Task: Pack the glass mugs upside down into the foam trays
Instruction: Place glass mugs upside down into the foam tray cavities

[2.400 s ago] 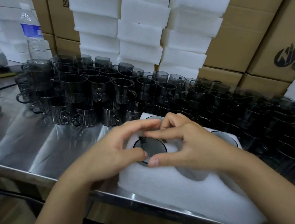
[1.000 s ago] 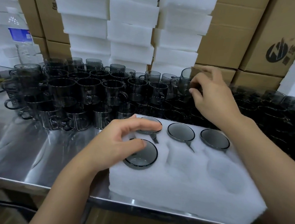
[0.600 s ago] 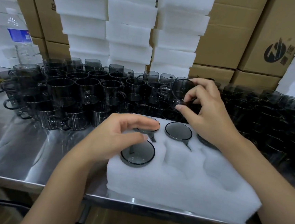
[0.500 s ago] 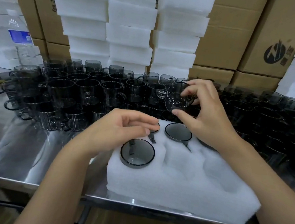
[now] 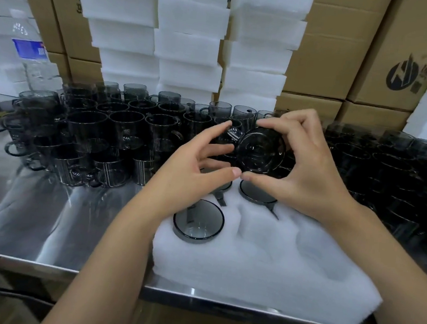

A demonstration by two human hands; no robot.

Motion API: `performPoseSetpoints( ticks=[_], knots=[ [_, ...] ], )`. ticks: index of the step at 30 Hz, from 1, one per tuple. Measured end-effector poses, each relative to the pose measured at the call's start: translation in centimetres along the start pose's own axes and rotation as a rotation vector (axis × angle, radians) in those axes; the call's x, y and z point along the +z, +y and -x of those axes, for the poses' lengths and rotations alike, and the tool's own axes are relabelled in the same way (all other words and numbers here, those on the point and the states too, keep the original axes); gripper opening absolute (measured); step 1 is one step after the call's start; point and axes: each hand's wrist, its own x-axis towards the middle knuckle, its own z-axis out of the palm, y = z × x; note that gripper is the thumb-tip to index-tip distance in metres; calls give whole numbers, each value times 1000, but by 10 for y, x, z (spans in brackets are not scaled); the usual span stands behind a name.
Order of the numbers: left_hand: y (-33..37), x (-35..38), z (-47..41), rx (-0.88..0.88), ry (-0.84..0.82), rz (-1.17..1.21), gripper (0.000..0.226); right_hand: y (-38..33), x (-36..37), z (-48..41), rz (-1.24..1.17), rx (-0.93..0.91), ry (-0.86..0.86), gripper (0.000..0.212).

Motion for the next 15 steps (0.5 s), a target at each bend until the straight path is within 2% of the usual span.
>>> performPoseSetpoints(
  ticks=[5,9,12,15],
  knots=[
    [0,0,1,15,-48,-43,86,-6,-1,0,6,20,-32,71],
    [2,0,3,67,-60,-72,96,-10,-4,0,-49,134,-65,68],
    [2,-1,4,84,-40,-61,87,-13,-4,2,-133,171,-99,74],
    [0,0,2,62,-25,-36,75,-16,-5,2,-137,125,-133,86]
  ],
)
